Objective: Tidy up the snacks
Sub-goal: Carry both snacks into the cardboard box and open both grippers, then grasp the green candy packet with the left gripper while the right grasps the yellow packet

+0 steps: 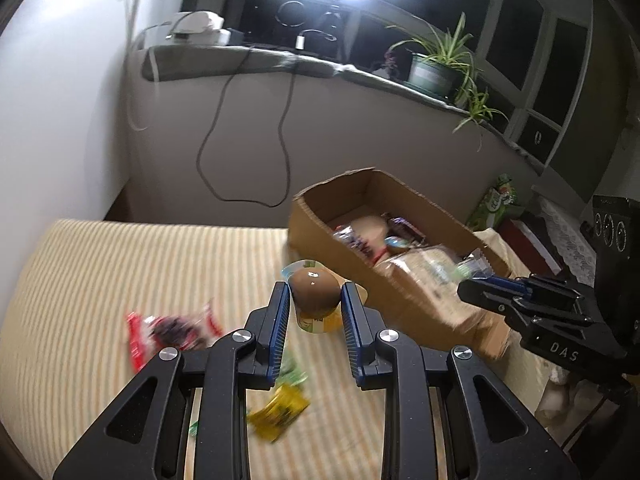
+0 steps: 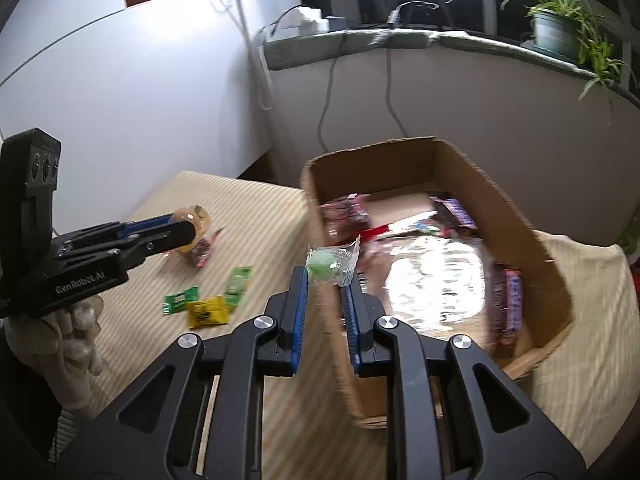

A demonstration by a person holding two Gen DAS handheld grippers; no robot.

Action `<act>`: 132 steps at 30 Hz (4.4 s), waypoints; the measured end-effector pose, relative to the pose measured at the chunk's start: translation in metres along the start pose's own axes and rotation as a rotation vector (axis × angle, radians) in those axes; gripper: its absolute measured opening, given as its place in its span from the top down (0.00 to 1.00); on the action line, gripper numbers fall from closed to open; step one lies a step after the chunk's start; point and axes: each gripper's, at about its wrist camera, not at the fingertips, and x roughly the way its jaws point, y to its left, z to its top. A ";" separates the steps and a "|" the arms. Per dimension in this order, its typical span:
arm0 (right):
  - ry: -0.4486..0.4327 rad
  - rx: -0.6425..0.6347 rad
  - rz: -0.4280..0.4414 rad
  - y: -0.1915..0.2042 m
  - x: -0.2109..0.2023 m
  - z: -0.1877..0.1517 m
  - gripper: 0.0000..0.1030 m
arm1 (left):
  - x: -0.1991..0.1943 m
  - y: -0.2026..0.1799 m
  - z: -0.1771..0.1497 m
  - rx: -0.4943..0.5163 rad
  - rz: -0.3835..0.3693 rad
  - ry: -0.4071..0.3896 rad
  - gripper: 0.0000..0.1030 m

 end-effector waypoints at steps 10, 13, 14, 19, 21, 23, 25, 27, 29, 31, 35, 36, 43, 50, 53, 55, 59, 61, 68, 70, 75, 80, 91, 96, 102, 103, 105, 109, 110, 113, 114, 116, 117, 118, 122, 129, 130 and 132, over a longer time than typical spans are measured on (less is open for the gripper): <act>-0.003 0.026 -0.038 -0.041 0.000 0.002 0.82 | 0.043 -0.038 0.034 0.052 -0.046 0.022 0.76; -0.003 0.036 -0.044 -0.051 0.001 0.002 0.82 | 0.058 -0.047 0.038 0.064 -0.056 0.040 0.76; -0.003 0.039 -0.047 -0.054 0.002 0.002 0.82 | 0.064 -0.049 0.039 0.068 -0.059 0.048 0.76; 0.004 0.060 -0.057 -0.069 0.006 -0.001 0.82 | 0.082 -0.057 0.041 0.077 -0.066 0.069 0.76; 0.006 0.065 -0.059 -0.073 0.007 -0.001 0.82 | 0.087 -0.060 0.042 0.081 -0.067 0.074 0.76; 0.007 0.071 -0.061 -0.078 0.008 -0.001 0.82 | 0.090 -0.063 0.042 0.088 -0.068 0.079 0.76; 0.008 0.078 -0.062 -0.082 0.010 -0.001 0.82 | 0.093 -0.066 0.041 0.093 -0.069 0.082 0.76; 0.010 0.082 -0.063 -0.084 0.011 -0.001 0.82 | 0.094 -0.067 0.041 0.095 -0.069 0.085 0.76; 0.012 0.086 -0.060 -0.086 0.013 -0.002 0.82 | 0.095 -0.068 0.040 0.096 -0.070 0.089 0.76; 0.014 0.087 -0.058 -0.087 0.014 -0.004 0.82 | 0.096 -0.069 0.040 0.099 -0.069 0.093 0.76; 0.017 0.093 -0.058 -0.089 0.015 -0.005 0.82 | 0.097 -0.071 0.040 0.102 -0.070 0.096 0.76; 0.018 0.094 -0.060 -0.089 0.015 -0.005 0.82 | 0.097 -0.071 0.040 0.102 -0.071 0.097 0.76; 0.016 0.095 -0.069 -0.089 0.014 -0.005 0.82 | 0.096 -0.073 0.040 0.103 -0.069 0.096 0.75; 0.014 0.087 -0.085 -0.085 0.012 -0.005 0.67 | 0.093 -0.074 0.041 0.106 -0.066 0.089 0.69; 0.004 0.089 -0.091 -0.085 0.008 -0.004 0.48 | 0.090 -0.074 0.040 0.107 -0.067 0.088 0.68; -0.002 0.089 -0.092 -0.084 0.006 -0.004 0.39 | 0.088 -0.074 0.039 0.107 -0.067 0.087 0.65; -0.001 0.087 -0.091 -0.081 0.002 -0.004 0.38 | 0.081 -0.075 0.039 0.106 -0.072 0.079 0.64; 0.000 0.085 -0.090 -0.078 0.000 -0.004 0.38 | 0.077 -0.075 0.039 0.107 -0.073 0.074 0.64; -0.008 0.076 -0.088 -0.067 -0.008 -0.004 0.38 | 0.055 -0.072 0.037 0.102 -0.074 0.049 0.64; -0.013 0.072 -0.088 -0.063 -0.012 -0.004 0.38 | 0.048 -0.070 0.035 0.102 -0.071 0.042 0.64; -0.018 0.055 -0.077 -0.049 -0.019 -0.005 0.38 | 0.028 -0.059 0.029 0.089 -0.058 0.024 0.64; -0.009 0.025 -0.060 -0.030 -0.022 -0.009 0.38 | 0.004 -0.037 0.022 0.046 -0.033 0.002 0.64; 0.031 -0.081 0.022 0.022 -0.016 -0.021 0.38 | -0.034 0.024 -0.011 -0.035 0.062 0.005 0.64; 0.062 -0.120 0.062 0.047 -0.006 -0.031 0.38 | -0.042 0.047 -0.031 -0.069 0.097 0.032 0.64; 0.096 -0.156 0.102 0.072 0.007 -0.040 0.38 | -0.045 0.057 -0.051 -0.060 0.103 0.073 0.64; 0.101 -0.161 0.108 0.074 0.009 -0.042 0.38 | -0.044 0.057 -0.053 -0.056 0.099 0.082 0.64; 0.114 -0.173 0.121 0.081 0.015 -0.045 0.38 | -0.041 0.057 -0.059 -0.041 0.088 0.103 0.64; 0.144 -0.200 0.148 0.092 0.025 -0.050 0.38 | -0.031 0.056 -0.069 -0.010 0.087 0.146 0.64; 0.155 -0.207 0.154 0.096 0.030 -0.051 0.38 | -0.028 0.056 -0.070 -0.005 0.088 0.154 0.65; 0.183 -0.223 0.163 0.102 0.041 -0.054 0.38 | -0.020 0.056 -0.071 0.025 0.089 0.178 0.68; 0.190 -0.227 0.164 0.104 0.045 -0.055 0.38 | -0.018 0.055 -0.072 0.036 0.094 0.184 0.68; 0.202 -0.232 0.164 0.106 0.052 -0.057 0.38 | -0.012 0.056 -0.072 0.055 0.099 0.199 0.71; 0.206 -0.232 0.165 0.107 0.055 -0.057 0.38 | -0.010 0.056 -0.072 0.065 0.101 0.206 0.72; 0.210 -0.233 0.166 0.107 0.057 -0.057 0.38 | -0.008 0.057 -0.073 0.073 0.105 0.212 0.72; 0.224 -0.232 0.162 0.107 0.069 -0.056 0.38 | 0.000 0.060 -0.076 0.094 0.109 0.231 0.74; 0.250 -0.223 0.172 0.112 0.084 -0.050 0.38 | 0.000 0.066 -0.076 0.087 0.125 0.221 0.77; 0.252 -0.223 0.173 0.113 0.086 -0.050 0.38 | -0.001 0.068 -0.076 0.083 0.125 0.219 0.77; 0.253 -0.221 0.172 0.115 0.089 -0.048 0.38 | -0.001 0.070 -0.075 0.074 0.124 0.216 0.78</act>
